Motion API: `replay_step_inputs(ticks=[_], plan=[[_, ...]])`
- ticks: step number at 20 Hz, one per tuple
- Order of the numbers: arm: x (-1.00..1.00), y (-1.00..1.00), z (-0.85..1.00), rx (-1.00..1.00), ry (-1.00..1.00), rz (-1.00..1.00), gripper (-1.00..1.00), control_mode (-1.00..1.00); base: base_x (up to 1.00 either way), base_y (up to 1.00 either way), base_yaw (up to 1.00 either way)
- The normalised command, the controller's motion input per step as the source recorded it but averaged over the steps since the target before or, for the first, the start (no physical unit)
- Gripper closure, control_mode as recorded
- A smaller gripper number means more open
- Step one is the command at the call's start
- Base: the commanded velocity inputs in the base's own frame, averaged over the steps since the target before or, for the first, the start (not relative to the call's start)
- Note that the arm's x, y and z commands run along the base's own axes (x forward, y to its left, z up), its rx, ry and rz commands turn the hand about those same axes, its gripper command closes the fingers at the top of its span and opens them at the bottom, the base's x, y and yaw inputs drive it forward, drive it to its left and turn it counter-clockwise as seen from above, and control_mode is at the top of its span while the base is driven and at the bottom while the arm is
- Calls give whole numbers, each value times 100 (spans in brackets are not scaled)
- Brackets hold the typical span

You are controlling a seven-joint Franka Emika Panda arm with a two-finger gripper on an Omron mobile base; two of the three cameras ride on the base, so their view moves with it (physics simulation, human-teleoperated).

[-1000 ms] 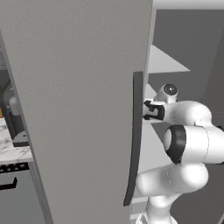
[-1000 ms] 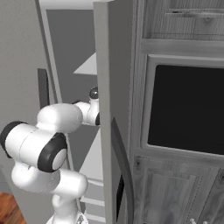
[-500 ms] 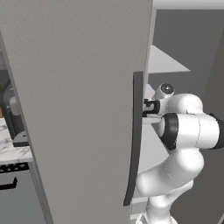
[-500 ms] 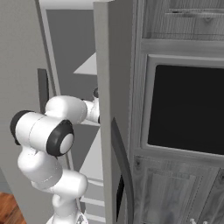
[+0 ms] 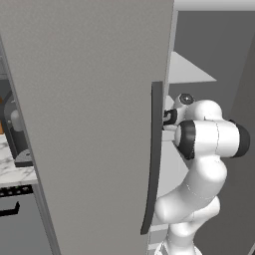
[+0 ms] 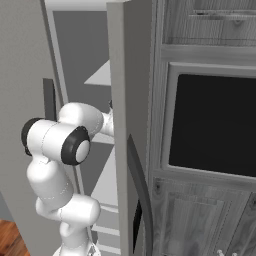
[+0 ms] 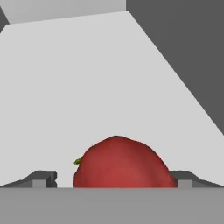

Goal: Take the squash, carrot, and bell pepper from the freezer and place them in the bowl on the counter.

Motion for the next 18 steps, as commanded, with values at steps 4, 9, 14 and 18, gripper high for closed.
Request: replay_step_inputs(ticks=[4, 9, 14, 18], plan=[[30, -6, -6, 0, 0, 0, -100, -100, 0, 0, 0], [18, -6, -20, 0, 0, 0, -100, -100, 0, 0, 0], [7, 0, -23, 0, 3, 0, 100, -100, 0, 0, 0], [0, 0, -13, 0, 4, 0, 100, -100, 0, 0, 0]])
